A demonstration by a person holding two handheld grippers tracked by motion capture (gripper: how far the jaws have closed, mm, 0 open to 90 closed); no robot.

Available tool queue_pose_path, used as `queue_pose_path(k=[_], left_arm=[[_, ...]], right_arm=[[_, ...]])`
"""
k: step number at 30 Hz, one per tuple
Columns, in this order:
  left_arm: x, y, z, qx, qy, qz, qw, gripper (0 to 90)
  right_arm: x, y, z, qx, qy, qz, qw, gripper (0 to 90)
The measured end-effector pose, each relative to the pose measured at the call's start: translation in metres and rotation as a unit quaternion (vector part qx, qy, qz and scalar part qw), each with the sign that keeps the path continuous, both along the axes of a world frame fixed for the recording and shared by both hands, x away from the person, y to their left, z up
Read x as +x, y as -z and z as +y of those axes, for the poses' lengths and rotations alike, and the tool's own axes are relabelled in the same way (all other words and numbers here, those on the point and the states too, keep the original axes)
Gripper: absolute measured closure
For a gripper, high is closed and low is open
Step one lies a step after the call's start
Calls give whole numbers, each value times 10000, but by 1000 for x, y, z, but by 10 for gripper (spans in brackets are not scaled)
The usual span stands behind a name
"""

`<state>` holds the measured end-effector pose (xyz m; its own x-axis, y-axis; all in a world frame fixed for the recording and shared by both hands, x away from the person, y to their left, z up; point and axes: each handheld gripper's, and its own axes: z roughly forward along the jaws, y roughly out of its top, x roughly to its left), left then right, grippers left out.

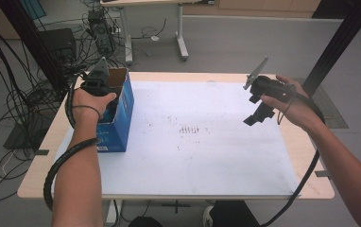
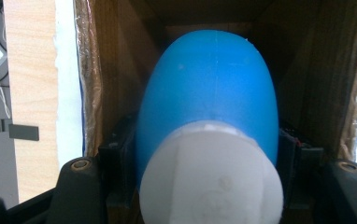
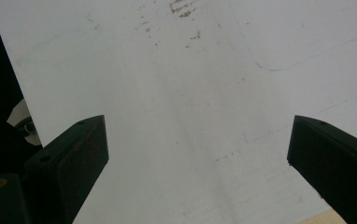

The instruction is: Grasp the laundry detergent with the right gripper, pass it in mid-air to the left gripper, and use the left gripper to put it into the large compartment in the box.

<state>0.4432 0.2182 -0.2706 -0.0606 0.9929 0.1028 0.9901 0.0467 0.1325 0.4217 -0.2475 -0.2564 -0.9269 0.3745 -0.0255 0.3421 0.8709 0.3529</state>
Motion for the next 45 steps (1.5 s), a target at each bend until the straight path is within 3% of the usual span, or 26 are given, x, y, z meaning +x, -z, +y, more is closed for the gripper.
queue_pose_path(k=[45], left_arm=[[0,1,-2,42,12,-19,10000,363]], right_arm=[[-1,-1,-3,25,22,8,10000,53]])
